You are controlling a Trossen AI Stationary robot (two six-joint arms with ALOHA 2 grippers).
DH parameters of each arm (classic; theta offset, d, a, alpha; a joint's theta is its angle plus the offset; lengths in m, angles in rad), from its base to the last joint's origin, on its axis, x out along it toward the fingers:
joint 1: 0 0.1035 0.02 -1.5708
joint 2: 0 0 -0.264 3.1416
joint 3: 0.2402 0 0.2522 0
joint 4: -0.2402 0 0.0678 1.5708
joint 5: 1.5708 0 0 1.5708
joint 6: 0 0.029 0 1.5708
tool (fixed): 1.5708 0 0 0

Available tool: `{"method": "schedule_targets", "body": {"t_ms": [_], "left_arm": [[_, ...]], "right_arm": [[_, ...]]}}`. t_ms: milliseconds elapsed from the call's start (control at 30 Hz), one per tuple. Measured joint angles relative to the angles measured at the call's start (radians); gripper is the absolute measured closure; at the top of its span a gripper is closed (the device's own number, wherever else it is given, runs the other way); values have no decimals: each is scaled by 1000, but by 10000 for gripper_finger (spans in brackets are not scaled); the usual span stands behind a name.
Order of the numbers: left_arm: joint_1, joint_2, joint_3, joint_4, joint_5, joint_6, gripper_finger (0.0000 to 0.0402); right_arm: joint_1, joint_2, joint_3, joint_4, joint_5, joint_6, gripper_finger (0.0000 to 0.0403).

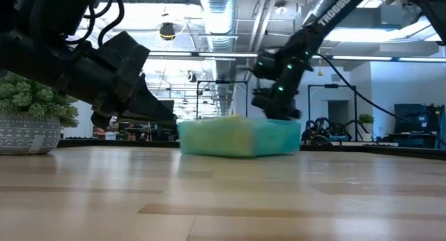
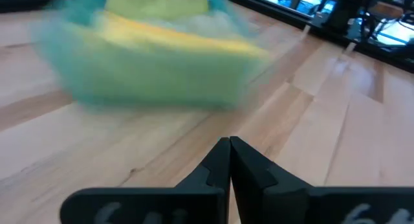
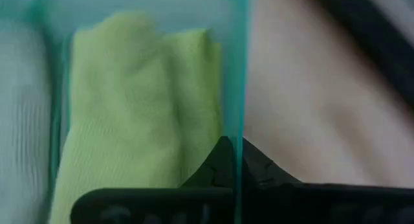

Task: Fold microfiber towels
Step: Adjust the green bin

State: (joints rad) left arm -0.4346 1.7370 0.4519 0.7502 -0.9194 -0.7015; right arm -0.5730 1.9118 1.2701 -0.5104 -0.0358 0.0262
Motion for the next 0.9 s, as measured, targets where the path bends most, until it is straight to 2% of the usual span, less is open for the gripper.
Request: {"method": "schedule_targets", "body": {"t_ms": [167, 367, 500, 567, 700, 800, 900], "left_arm": [[1, 0, 0, -3, 15, 0, 401], [1, 0, 0, -5, 17, 1, 401], [1, 0, 0, -11, 17, 1, 401], [1, 0, 0, -15, 17, 0, 401], [1, 0, 0, -18, 16, -2, 401], [1, 0, 0, -19, 16, -3, 401], [1, 0, 0, -19, 16, -4, 401]], "right_arm": [[-125, -5, -29, -14, -1, 58, 377], [-160, -1, -54, -39, -43, 10, 302], [-168, -40, -54, -34, -144, -64, 248], [-167, -85, -54, -32, -142, -85, 226], [-160, -200, -53, -46, -68, -105, 194], [-143, -290, -53, -83, -34, -134, 181], [-81, -372, -75, -144, -56, -204, 177]]}}
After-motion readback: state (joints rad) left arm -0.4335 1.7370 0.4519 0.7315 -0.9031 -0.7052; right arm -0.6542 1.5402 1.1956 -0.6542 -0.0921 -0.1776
